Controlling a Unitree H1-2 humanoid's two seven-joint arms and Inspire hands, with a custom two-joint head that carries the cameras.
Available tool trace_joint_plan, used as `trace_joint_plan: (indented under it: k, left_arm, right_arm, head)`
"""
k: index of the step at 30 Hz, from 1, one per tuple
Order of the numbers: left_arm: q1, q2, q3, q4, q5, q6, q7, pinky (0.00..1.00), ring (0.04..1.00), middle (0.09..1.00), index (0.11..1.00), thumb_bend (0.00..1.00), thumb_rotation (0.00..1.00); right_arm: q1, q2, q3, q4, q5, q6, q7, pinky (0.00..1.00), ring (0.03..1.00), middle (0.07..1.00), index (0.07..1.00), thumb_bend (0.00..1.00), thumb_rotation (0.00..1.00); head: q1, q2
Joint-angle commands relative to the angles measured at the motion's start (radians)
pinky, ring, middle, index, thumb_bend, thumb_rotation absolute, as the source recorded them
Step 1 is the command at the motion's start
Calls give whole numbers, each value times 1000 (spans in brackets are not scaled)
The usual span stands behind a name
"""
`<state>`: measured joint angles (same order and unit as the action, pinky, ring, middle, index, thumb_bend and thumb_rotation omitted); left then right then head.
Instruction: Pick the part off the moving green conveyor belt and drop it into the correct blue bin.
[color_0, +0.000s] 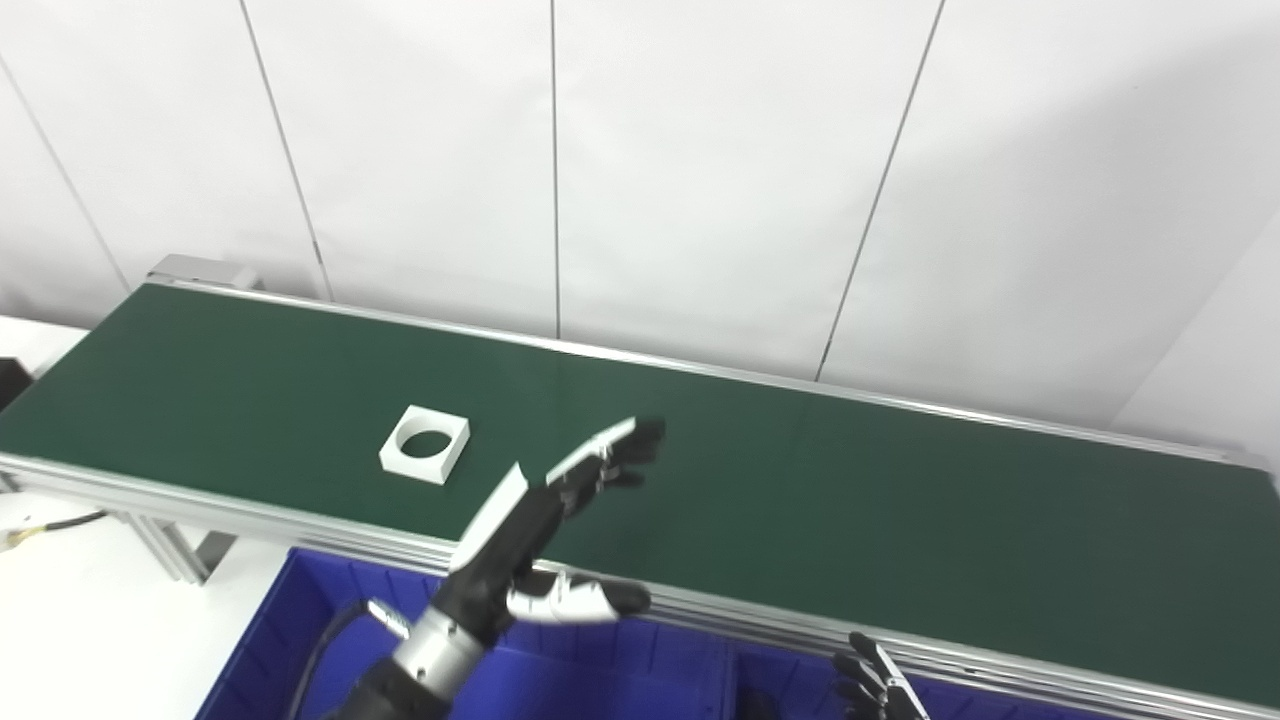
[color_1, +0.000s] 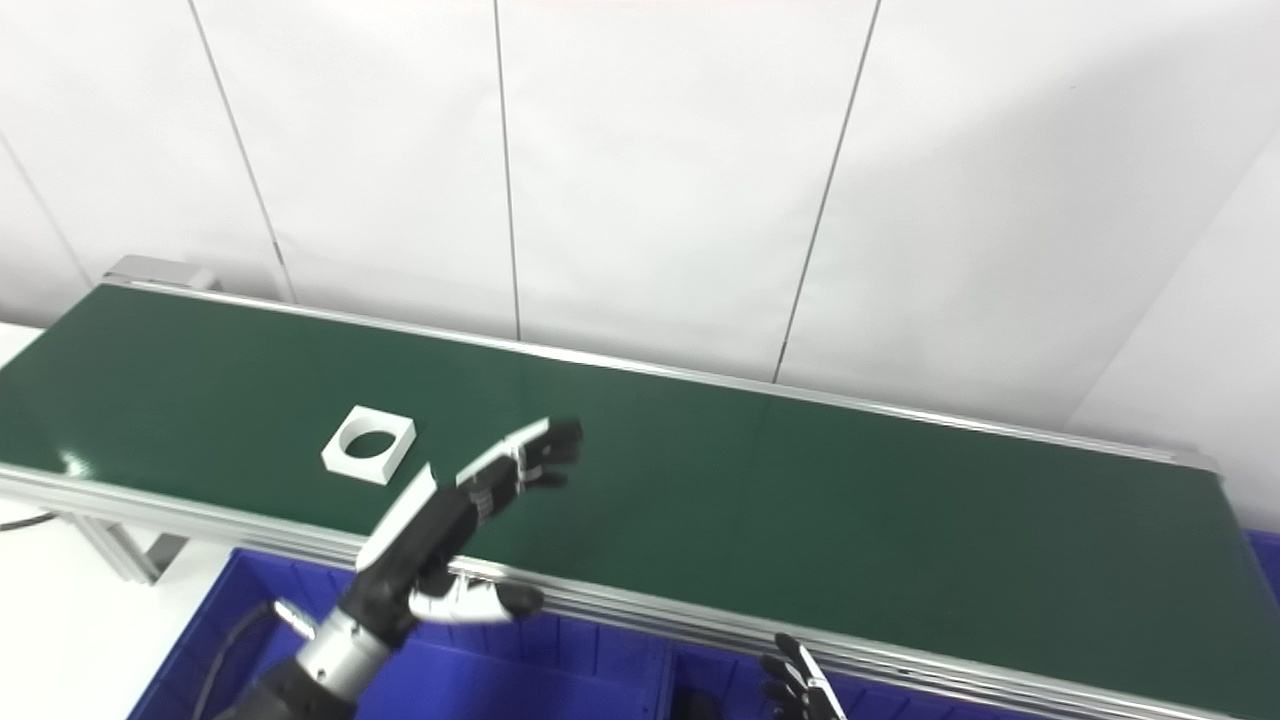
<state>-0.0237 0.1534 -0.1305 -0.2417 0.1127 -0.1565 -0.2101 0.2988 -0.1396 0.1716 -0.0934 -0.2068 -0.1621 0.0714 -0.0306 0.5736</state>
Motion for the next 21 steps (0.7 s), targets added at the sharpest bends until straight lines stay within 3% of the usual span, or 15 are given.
trace_joint_plan:
  k: [1, 10, 21]
  left_arm:
    - [-40, 19, 18, -17, 5, 21, 5, 833, 913, 948, 916, 739, 509]
    - [-183, 82, 40, 86, 107, 105, 9, 930, 965, 976, 938, 768, 463]
    - [-308, 135, 28, 294, 207, 123, 21, 940, 992, 1000, 956, 826, 381]
  right_arm:
    - [-2, 1, -8, -16, 26, -77, -6, 796, 844, 874, 951, 650, 767]
    - [-5, 7, -10, 4, 65, -131, -4, 835, 849, 867, 998, 654, 754]
    - [-23, -6, -21, 40, 84, -176, 5, 843, 846, 866, 1000, 655, 771]
  head:
    - [1, 1]
    - [-5, 25]
    - [31, 35]
